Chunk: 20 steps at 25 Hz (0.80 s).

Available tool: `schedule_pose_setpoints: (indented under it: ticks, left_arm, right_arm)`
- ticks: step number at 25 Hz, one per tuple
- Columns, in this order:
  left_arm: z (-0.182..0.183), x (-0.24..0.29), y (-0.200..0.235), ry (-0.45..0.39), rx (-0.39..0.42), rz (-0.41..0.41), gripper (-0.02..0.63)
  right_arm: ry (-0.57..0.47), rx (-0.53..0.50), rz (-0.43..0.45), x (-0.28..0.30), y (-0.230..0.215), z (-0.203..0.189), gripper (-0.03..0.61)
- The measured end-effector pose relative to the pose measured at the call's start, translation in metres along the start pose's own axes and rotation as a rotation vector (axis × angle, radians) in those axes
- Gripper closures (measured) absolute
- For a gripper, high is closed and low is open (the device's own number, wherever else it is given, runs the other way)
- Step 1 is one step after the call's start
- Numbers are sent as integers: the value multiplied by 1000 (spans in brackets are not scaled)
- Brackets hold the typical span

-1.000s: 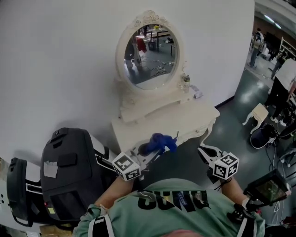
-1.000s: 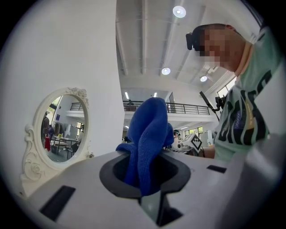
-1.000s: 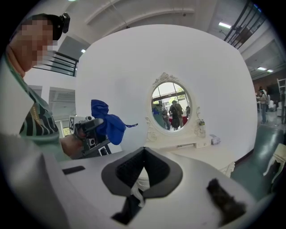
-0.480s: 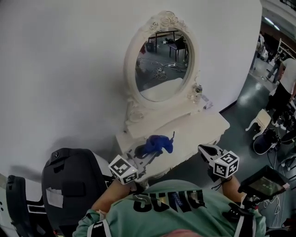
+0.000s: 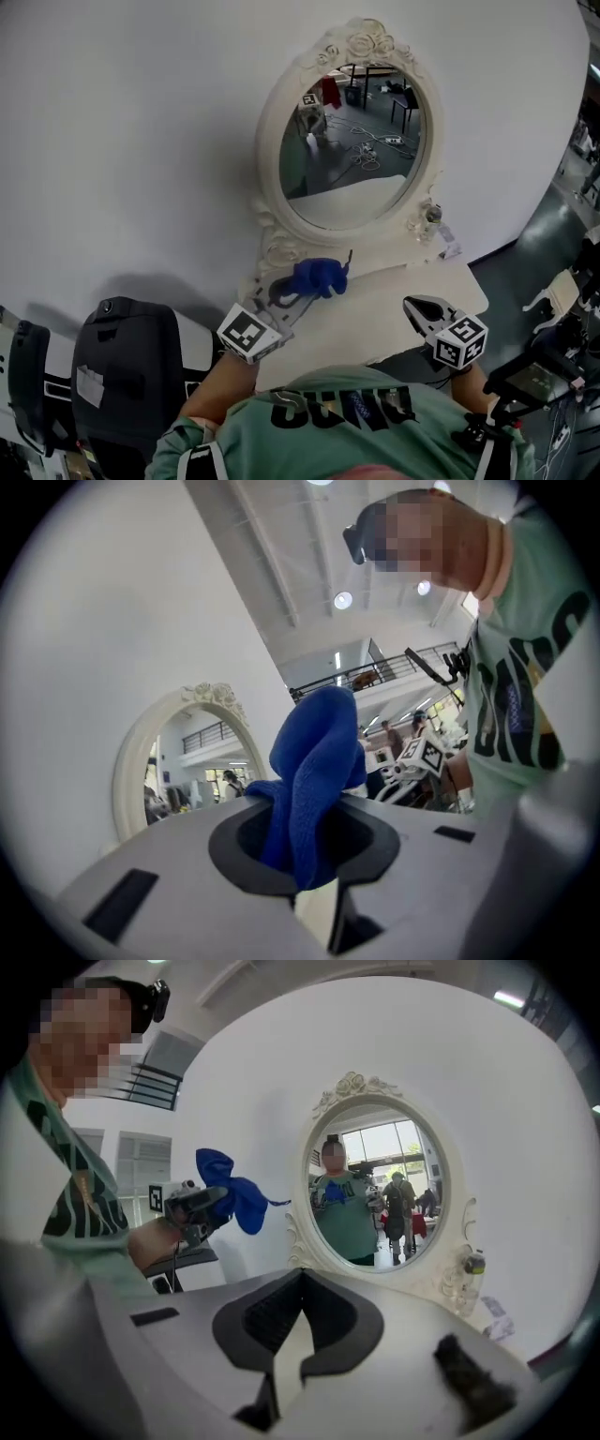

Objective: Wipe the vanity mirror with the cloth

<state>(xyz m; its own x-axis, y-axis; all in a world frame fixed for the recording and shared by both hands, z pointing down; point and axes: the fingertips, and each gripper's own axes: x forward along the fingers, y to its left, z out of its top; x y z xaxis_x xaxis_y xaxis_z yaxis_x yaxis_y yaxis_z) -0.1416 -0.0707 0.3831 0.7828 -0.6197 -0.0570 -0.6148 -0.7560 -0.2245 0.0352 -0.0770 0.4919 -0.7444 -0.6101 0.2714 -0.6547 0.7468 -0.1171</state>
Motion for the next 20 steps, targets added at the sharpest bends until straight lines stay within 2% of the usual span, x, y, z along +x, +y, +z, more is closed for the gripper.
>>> schedule_pose_setpoints:
  ticks: [3, 6, 10, 14, 20]
  left_arm:
    - [25, 47, 36, 53, 217, 187, 540]
    - [45, 82, 79, 189, 497, 372, 540]
    - [80, 116, 127, 353, 850, 528, 540]
    - [112, 147, 167, 437, 1130, 586, 540]
    - [126, 182, 211, 502, 1487, 548, 540]
  right_arm:
    - [4, -87, 58, 6, -52, 20, 571]
    - [-36, -123, 103, 13, -92, 50, 571]
    - [-78, -131, 153, 28, -114, 70, 571]
    - [-109, -117, 129, 35, -119, 77, 571]
    - [-133, -82, -50, 26, -116, 76, 571]
